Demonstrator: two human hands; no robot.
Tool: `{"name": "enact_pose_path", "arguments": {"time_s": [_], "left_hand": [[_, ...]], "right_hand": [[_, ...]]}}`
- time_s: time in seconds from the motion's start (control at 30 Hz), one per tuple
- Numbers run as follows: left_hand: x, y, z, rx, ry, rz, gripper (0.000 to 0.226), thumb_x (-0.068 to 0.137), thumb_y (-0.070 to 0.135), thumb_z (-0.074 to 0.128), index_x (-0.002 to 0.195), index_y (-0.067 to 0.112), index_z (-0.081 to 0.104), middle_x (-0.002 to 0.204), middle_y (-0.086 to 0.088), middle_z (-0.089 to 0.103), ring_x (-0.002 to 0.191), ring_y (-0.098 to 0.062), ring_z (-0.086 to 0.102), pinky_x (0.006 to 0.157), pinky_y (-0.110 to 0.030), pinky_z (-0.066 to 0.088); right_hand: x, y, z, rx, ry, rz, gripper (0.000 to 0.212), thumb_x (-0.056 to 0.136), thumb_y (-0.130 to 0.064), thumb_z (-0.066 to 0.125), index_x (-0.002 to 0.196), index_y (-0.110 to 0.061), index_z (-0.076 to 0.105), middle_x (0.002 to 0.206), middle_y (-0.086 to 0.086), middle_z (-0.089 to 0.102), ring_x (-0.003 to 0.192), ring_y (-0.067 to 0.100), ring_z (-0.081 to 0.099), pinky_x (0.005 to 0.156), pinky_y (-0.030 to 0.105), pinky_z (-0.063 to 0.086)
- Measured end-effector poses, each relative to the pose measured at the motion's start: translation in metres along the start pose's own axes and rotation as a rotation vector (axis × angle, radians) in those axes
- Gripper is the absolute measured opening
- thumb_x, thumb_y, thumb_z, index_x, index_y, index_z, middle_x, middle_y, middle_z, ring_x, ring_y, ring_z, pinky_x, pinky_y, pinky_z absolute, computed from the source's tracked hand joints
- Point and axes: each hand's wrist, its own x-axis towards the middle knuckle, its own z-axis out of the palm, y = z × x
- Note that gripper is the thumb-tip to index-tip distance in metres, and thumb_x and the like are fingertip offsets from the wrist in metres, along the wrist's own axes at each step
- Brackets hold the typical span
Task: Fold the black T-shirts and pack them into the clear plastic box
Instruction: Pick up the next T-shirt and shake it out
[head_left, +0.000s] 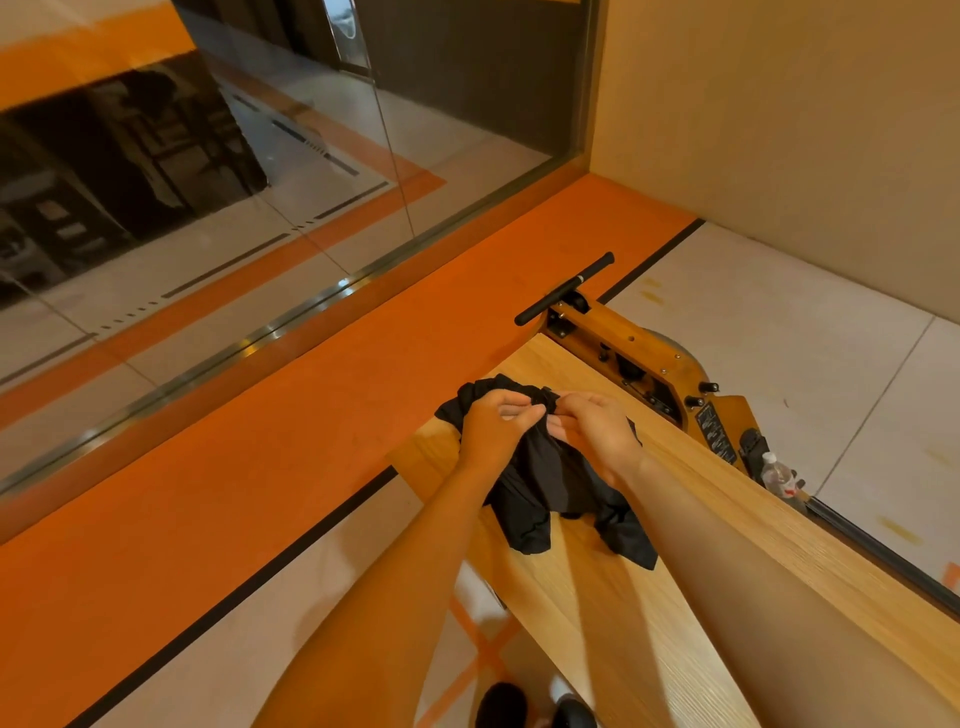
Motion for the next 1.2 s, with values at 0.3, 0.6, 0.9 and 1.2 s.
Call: {"name": "enact_pose_path", "arguments": {"time_s": [0.3, 0.6, 0.9, 1.2], "left_hand": [[0.005, -0.006, 0.002, 0.077, 0.087, -0.041, 0.028, 0.082, 0.018, 0.075, 0.107, 0.007, 0.067, 0.095, 0.000, 0.066, 0.083, -0.007, 0.061, 0.071, -0.010, 0.048], [0.019, -0.020, -0.019, 0.093, 0.145, -0.066, 0.014, 0.091, 0.017, 0.064, 0.102, 0.008, 0.064, 0.098, -0.006, 0.068, 0.091, -0.021, 0.065, 0.081, -0.038, 0.055], [0.038, -0.020, -0.072, 0.211, 0.145, -0.055, 0.008, 0.086, -0.001, 0.066, 0.090, 0.003, 0.071, 0.090, -0.013, 0.067, 0.085, -0.024, 0.062, 0.079, -0.037, 0.054], [0.042, -0.006, -0.090, 0.209, -0.071, -0.106, 0.007, 0.082, 0.002, 0.071, 0.087, 0.007, 0.070, 0.070, -0.001, 0.063, 0.078, -0.021, 0.062, 0.081, -0.038, 0.055]], "right_hand": [[0.007, 0.000, 0.004, -0.034, -0.105, 0.019, 0.014, 0.094, -0.003, 0.059, 0.105, 0.001, 0.067, 0.088, 0.016, 0.071, 0.075, 0.015, 0.071, 0.071, 0.023, 0.059], [0.012, -0.011, -0.022, -0.143, 0.010, -0.103, 0.025, 0.078, -0.003, 0.078, 0.097, -0.010, 0.063, 0.087, 0.004, 0.072, 0.076, 0.012, 0.072, 0.064, 0.016, 0.055], [0.028, -0.033, -0.060, -0.301, 0.225, -0.261, 0.013, 0.093, -0.012, 0.065, 0.081, -0.013, 0.069, 0.075, 0.003, 0.064, 0.071, 0.014, 0.058, 0.068, 0.027, 0.049], [0.031, -0.041, -0.062, -0.265, 0.226, -0.282, 0.012, 0.094, -0.010, 0.063, 0.086, -0.004, 0.070, 0.080, 0.000, 0.066, 0.077, 0.009, 0.060, 0.073, 0.022, 0.047]]}}
